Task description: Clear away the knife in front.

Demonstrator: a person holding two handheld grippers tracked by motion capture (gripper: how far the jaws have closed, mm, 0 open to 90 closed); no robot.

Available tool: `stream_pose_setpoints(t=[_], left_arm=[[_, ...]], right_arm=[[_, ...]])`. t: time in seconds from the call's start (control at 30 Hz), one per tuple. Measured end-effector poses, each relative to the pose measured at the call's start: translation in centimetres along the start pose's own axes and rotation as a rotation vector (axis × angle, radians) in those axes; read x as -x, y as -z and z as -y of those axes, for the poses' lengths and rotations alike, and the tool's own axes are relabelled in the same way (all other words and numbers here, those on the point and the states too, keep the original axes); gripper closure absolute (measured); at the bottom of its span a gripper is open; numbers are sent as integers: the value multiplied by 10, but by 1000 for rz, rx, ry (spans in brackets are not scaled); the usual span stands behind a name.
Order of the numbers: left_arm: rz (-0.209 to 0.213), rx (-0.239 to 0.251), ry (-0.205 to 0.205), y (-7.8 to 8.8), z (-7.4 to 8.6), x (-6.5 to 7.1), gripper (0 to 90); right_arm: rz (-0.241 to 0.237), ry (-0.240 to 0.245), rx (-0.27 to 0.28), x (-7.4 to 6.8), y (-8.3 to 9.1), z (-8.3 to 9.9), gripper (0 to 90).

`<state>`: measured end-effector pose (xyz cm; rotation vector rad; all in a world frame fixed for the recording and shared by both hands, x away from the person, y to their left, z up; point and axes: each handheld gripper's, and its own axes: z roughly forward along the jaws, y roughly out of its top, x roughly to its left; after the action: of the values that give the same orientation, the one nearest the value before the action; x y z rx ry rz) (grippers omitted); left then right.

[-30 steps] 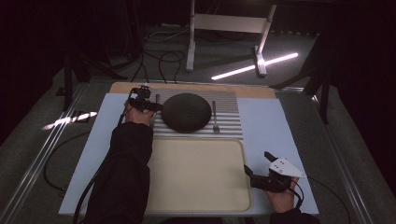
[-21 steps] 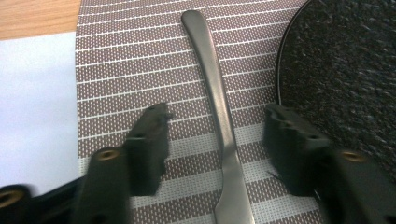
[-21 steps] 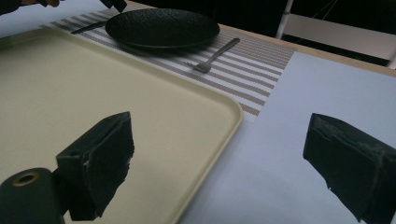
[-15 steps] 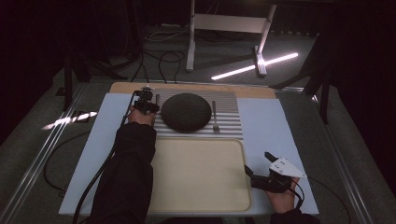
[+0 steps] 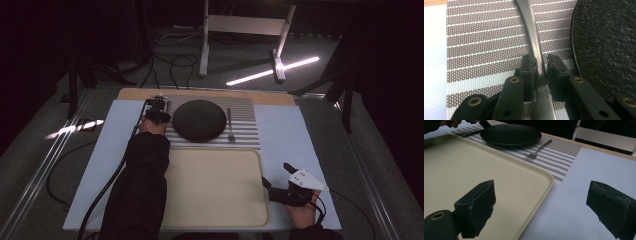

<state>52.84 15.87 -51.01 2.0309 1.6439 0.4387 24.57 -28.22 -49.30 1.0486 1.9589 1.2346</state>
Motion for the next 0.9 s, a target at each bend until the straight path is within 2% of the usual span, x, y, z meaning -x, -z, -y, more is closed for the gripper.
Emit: stream_pose_setpoints(t=[0.2,0.37,0.4,0.6,0.8,0.9], left_arm=[[-17,-18,15,1,-1,1,803],[-19,-7,33,1,0,2,810],[-42,5,23,2,0,2,810],[-69,53,18,12,-3,-3,811],[-87,40,14,17,-2,-10,811],[-96,40,-1,21,0,-11,811]], right_arm=[[1,-2,1,0,1,0,84],[2,-4,-1,1,1,1,84],[2,-6,-1,1,1,1,85],[1,-5,-3,1,1,1,84],[2,-4,-2,1,1,1,85],[1,-5,-2,1,1,1,84]])
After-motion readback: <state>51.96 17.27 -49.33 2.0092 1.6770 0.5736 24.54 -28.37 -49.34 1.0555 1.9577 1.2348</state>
